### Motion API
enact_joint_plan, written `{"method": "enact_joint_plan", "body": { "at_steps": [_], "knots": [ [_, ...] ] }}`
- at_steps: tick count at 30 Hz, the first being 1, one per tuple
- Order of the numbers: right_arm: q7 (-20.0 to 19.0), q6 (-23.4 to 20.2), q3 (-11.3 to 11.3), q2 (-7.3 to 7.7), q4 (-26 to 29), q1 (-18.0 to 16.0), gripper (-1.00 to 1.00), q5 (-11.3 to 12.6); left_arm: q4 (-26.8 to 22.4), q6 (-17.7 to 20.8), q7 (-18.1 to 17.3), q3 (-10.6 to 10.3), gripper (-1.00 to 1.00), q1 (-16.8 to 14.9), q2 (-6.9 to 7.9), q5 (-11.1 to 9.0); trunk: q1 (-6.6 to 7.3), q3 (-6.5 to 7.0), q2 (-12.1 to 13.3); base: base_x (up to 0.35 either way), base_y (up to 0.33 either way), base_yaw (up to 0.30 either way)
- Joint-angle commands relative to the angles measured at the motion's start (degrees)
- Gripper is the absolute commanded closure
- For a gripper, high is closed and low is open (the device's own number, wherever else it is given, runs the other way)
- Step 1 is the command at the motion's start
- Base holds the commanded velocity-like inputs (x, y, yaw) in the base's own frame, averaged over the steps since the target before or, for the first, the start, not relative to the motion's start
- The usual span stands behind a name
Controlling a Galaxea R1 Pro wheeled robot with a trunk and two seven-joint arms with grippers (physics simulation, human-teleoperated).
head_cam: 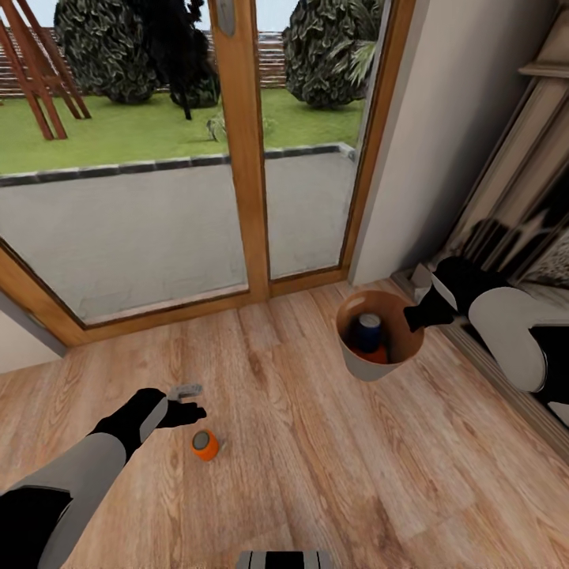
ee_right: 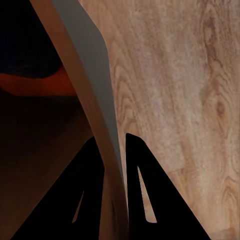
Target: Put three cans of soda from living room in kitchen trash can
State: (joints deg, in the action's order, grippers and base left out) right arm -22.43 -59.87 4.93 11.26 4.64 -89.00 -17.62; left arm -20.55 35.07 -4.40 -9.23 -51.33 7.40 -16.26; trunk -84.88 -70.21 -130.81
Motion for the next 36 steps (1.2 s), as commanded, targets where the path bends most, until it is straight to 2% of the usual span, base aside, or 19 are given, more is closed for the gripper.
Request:
{"method": "enact_joint_plan", "body": {
  "at_steps": [1,18,36],
  "knots": [
    [-0.2,-0.1,-0.7,-0.01,0.0,0.0,1.00,0.9,0.0,0.0,0.0,0.0,-1.00,0.0,0.01,0.0,0.01,-0.08,0.0,0.006,0.000,0.000],
    [-0.2,-0.1,-0.6,-0.01,-0.5,0.0,1.00,0.8,-0.7,-0.3,-0.1,0.0,-1.00,0.1,-0.01,0.0,0.01,-1.60,0.0,0.077,0.000,0.000],
    [-0.2,-0.1,-0.4,-0.01,-0.5,0.0,1.00,0.8,-0.9,0.0,-0.2,0.0,-1.00,0.1,-0.01,-0.1,-3.94,-6.43,-7.2,0.001,0.000,0.000]
  ]
}}
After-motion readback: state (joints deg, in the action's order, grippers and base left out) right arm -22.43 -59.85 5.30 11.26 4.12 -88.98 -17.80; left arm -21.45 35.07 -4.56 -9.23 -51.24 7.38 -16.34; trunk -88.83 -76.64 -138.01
